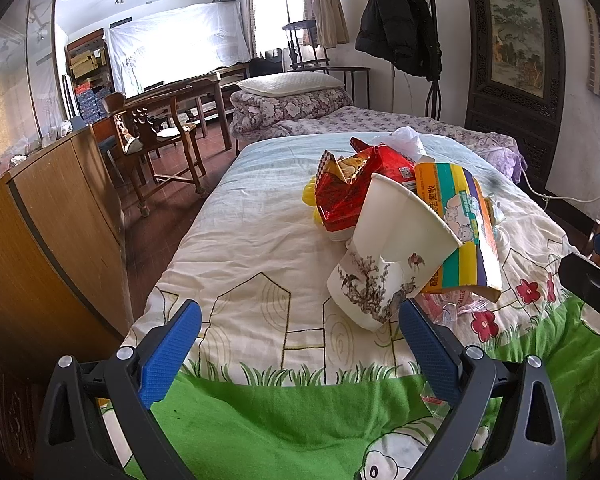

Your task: Collect trash

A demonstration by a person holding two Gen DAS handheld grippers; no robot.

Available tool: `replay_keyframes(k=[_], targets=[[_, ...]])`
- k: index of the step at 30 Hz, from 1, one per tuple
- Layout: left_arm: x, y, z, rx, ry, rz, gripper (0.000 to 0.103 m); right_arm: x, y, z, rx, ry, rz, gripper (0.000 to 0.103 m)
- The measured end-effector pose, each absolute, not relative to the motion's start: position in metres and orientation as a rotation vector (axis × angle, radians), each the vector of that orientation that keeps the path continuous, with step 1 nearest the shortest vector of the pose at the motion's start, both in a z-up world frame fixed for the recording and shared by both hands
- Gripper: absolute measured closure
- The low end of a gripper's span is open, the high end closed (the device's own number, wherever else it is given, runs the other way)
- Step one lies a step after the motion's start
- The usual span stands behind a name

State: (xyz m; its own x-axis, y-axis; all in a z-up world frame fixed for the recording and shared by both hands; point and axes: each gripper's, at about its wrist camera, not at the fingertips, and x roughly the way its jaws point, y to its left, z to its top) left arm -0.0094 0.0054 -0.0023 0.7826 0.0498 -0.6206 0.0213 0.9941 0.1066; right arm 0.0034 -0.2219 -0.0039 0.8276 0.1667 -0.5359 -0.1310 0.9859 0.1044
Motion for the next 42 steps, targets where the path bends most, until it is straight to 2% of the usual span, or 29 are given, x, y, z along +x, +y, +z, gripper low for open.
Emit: replay_keyframes(k=[11,17,27,29,30,31,32,42], targets=[[-0.004,0.013,-0.01,0.063,0.721,-0.055,0.006,0.0,-0.224,-0.001,0.078,0.568,0.158,0.007],[0.013,0.017,-0.009,-0.028,0.78,-0.229,0.006,-0.001,-0.242,0.002,0.176,0.552,0.157,0.007],[0.059,-0.025,-0.01,0.124,0.771,-0.277,0.006,0.005,-0.242,-0.001,0.184,0.564,0.171,0.007],[0.064,-0.027,-0.018,0.125,0.806,-0.266,0.022,0.006,-0.242,-0.001,0.185,0.564,0.173,0.007],[0.064,-0.027,-0.018,0.118,0.814,-0.274,0.041,0.005,-0.242,-0.001,0.187,0.564,0.174,0.007],[0.062,-0.026,-0.017,0.109,0.812,-0.275,0.054,0.005,-0.242,-0.001,0.191,0.565,0.174,0.007],[0.059,-0.024,-0.015,0.1,0.805,-0.276,0.056,0.004,-0.243,-0.001,0.196,0.564,0.176,0.007],[0.002,0.02,0.023,-0.046,0.639,-0.268,0.056,0.008,-0.237,-0.002,0.194,0.579,0.215,0.007]])
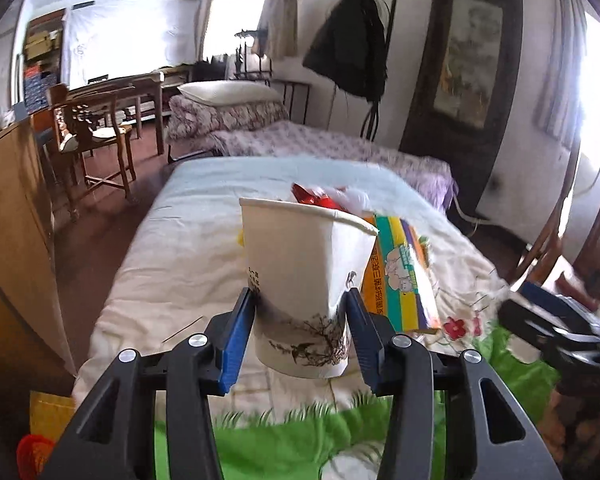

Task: Collect trash
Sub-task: 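Grasp the white paper cup with the left tool while the right tool grasps the orange box, then carry the cup and orange box to the red wastebasket with both tools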

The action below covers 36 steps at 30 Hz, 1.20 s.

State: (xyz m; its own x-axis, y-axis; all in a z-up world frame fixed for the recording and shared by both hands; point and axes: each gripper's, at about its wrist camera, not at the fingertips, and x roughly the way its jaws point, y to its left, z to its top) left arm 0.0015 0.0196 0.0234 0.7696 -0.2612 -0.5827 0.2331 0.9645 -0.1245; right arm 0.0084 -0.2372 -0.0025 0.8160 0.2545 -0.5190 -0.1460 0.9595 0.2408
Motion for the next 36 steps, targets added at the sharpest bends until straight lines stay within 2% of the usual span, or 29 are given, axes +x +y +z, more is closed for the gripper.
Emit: replay_keyframes(k=[8,10,11,12,13,19,21,22,26,28,29,33,36], targets=[[-0.015,0.056,0.033,-0.149,0.64,-0.257,0.056,0.058,-0.19,-0.018,0.144,0.713,0.272,0.007],[-0.015,0.06,0.033,-0.168,0.645,-0.265,0.056,0.064,-0.185,-0.025,0.135,0.738,0.264,0.01],[-0.015,0.061,0.034,-0.173,0.647,-0.266,0.056,0.065,-0.186,-0.026,0.145,0.738,0.27,0.025],[-0.014,0.061,0.034,-0.176,0.646,-0.267,0.056,0.065,-0.188,-0.027,0.162,0.738,0.286,0.048],[-0.014,0.061,0.034,-0.175,0.645,-0.267,0.056,0.065,-0.192,-0.026,0.196,0.739,0.316,0.052],[-0.017,0.066,0.04,-0.161,0.634,-0.258,0.056,0.047,-0.213,-0.009,0.323,0.615,0.386,0.054],[-0.021,0.068,0.042,-0.164,0.63,-0.252,0.056,0.041,-0.224,-0.002,0.379,0.577,0.414,0.064],[-0.024,0.07,0.042,-0.167,0.629,-0.25,0.056,0.041,-0.227,-0.001,0.392,0.572,0.413,0.066],[-0.027,0.074,0.044,-0.178,0.637,-0.233,0.056,0.056,-0.22,-0.016,0.377,0.689,0.378,0.065],[-0.028,0.077,0.043,-0.187,0.64,-0.234,0.056,0.061,-0.212,-0.02,0.336,0.726,0.377,0.059],[-0.029,0.077,0.043,-0.188,0.639,-0.235,0.056,0.061,-0.207,-0.02,0.318,0.741,0.386,0.051],[-0.032,0.075,0.043,-0.185,0.634,-0.233,0.056,0.044,-0.193,-0.012,0.222,0.667,0.402,0.038],[-0.033,0.077,0.042,-0.195,0.636,-0.233,0.056,0.033,-0.179,-0.008,0.166,0.65,0.448,0.038]])
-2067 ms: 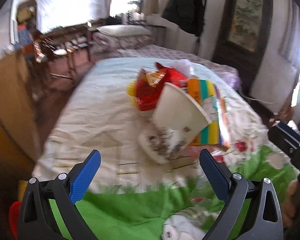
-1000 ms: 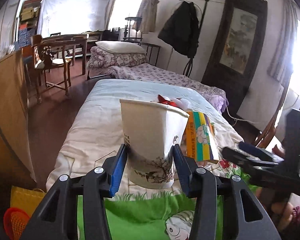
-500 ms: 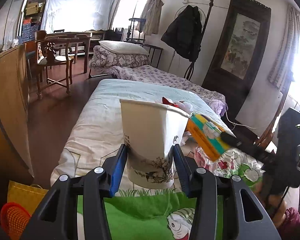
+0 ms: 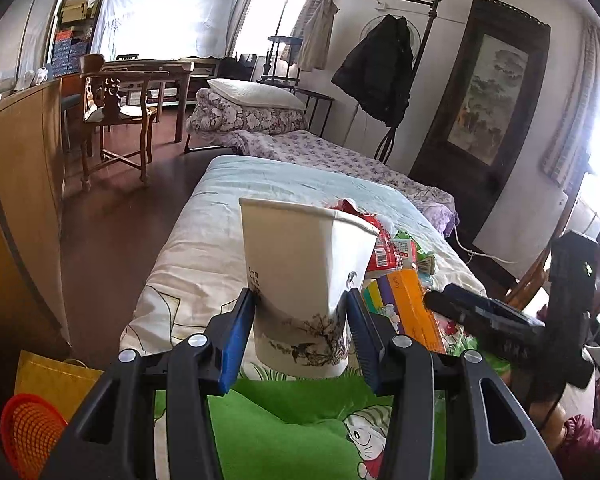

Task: Collect trash
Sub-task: 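Carry the cup and orange box to the red wastebasket with both tools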

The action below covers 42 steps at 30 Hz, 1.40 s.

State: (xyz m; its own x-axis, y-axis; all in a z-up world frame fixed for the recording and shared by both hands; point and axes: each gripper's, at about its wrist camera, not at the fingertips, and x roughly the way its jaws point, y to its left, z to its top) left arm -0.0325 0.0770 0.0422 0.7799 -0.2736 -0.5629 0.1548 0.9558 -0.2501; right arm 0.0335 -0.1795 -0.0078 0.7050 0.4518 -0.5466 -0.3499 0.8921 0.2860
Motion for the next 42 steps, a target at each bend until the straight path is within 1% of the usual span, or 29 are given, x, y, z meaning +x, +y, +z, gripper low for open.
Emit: replay_keyframes(k=[3,7,8,9,10,11,12,17,19,21,24,27,33,42], targets=[[-0.033,0.079,0.043,-0.205,0.637,-0.237,0.056,0.022,-0.161,-0.006,0.08,0.624,0.483,0.038],[-0.033,0.083,0.042,-0.215,0.641,-0.237,0.056,0.027,-0.148,-0.017,0.051,0.694,0.483,0.04],[-0.033,0.083,0.042,-0.215,0.641,-0.235,0.056,0.028,-0.148,-0.018,0.045,0.699,0.473,0.05],[-0.033,0.083,0.042,-0.216,0.64,-0.234,0.056,0.027,-0.149,-0.018,0.047,0.698,0.475,0.072],[-0.034,0.084,0.043,-0.217,0.64,-0.233,0.056,0.027,-0.152,-0.017,0.067,0.694,0.496,0.079],[-0.035,0.084,0.043,-0.217,0.639,-0.231,0.056,0.027,-0.155,-0.015,0.083,0.684,0.507,0.09],[-0.035,0.084,0.043,-0.217,0.637,-0.228,0.056,0.024,-0.159,-0.011,0.099,0.66,0.512,0.092],[-0.039,0.087,0.046,-0.214,0.628,-0.214,0.056,0.012,-0.182,0.011,0.236,0.545,0.573,0.092],[-0.04,0.086,0.045,-0.214,0.63,-0.213,0.056,0.018,-0.19,0.008,0.262,0.57,0.54,0.092],[-0.04,0.086,0.045,-0.213,0.633,-0.209,0.056,0.023,-0.202,0.003,0.352,0.595,0.569,0.092],[-0.041,0.089,0.047,-0.219,0.632,-0.202,0.056,0.022,-0.222,0.009,0.456,0.547,0.593,0.092],[-0.043,0.095,0.051,-0.227,0.628,-0.179,0.056,0.021,-0.236,0.011,0.514,0.538,0.575,0.092],[-0.056,0.12,0.065,-0.248,0.593,-0.12,0.056,0.01,-0.224,0.033,0.485,0.519,0.594,0.092],[-0.084,0.189,0.086,-0.278,0.535,0.009,0.056,-0.007,-0.151,0.052,0.374,0.553,0.739,0.091]])
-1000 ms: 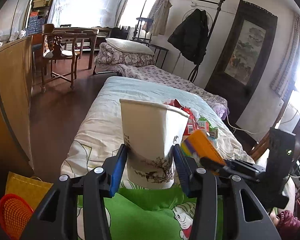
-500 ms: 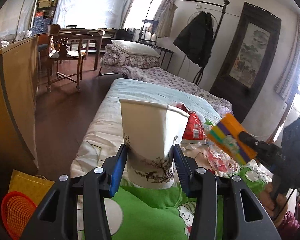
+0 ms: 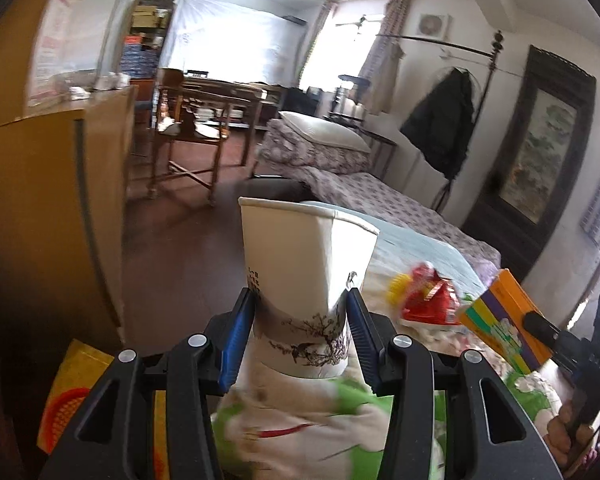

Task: Collect trash
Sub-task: 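Carry the cup and orange box to the red wastebasket with both tools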

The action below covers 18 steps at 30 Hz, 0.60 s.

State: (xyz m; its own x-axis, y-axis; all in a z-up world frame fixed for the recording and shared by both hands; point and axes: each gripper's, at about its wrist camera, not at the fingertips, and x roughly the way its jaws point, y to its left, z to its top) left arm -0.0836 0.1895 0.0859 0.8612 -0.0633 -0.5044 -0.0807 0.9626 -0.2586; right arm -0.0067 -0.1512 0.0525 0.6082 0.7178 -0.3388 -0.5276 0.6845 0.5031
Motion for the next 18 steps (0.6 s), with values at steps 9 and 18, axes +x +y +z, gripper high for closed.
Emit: replay_keyframes(k=[9,18], targets=[[-0.144,0.286,-0.004,-0.343,0.712,0.243,0.055,-0.015,-0.062,0.045,0.278,0.658,0.9,0.091],[-0.188,0.366,-0.071,-0.403,0.819,0.533,0.019,-0.028,0.047,0.025,0.155,0.803,1.049,0.091]])
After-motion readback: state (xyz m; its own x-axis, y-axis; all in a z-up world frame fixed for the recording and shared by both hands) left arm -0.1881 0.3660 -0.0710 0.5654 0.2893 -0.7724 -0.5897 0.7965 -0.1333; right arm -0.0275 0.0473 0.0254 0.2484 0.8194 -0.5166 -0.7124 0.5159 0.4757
